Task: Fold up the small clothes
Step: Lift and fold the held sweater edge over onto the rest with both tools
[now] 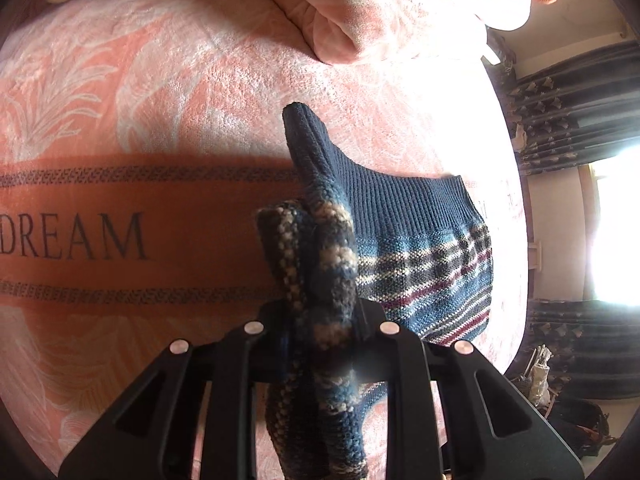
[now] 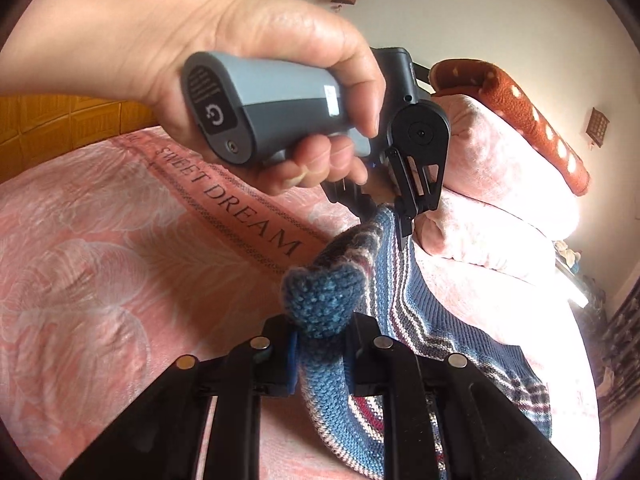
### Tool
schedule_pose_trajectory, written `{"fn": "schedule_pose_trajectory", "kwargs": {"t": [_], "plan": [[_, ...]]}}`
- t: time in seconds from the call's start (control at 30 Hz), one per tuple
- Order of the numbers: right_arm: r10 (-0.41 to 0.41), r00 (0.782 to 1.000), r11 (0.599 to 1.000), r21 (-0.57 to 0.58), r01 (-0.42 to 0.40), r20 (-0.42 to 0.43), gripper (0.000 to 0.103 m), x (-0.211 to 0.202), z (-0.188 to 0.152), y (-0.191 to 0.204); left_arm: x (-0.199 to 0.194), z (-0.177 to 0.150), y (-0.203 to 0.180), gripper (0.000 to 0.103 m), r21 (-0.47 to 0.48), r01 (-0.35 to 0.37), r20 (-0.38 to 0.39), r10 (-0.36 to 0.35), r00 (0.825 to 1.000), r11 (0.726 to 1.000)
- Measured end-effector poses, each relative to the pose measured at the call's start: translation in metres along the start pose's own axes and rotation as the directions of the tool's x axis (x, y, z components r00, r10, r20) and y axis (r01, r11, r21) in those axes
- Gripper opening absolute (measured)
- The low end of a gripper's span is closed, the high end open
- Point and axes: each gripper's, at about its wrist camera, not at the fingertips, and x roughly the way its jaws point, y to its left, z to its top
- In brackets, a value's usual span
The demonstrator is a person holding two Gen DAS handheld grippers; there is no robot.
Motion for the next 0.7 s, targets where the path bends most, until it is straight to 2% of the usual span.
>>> {"fn": "schedule_pose_trajectory", "kwargs": {"t": [0.7], "plan": [[-0.055,0.998,0.99,0.135,0.05,0.039,0.015,-0.047,-0.007,-0.083,-0.008,0.004,-0.109,0.017,0.083,-0.061,0.022,0.06,0.998,0.995]]}}
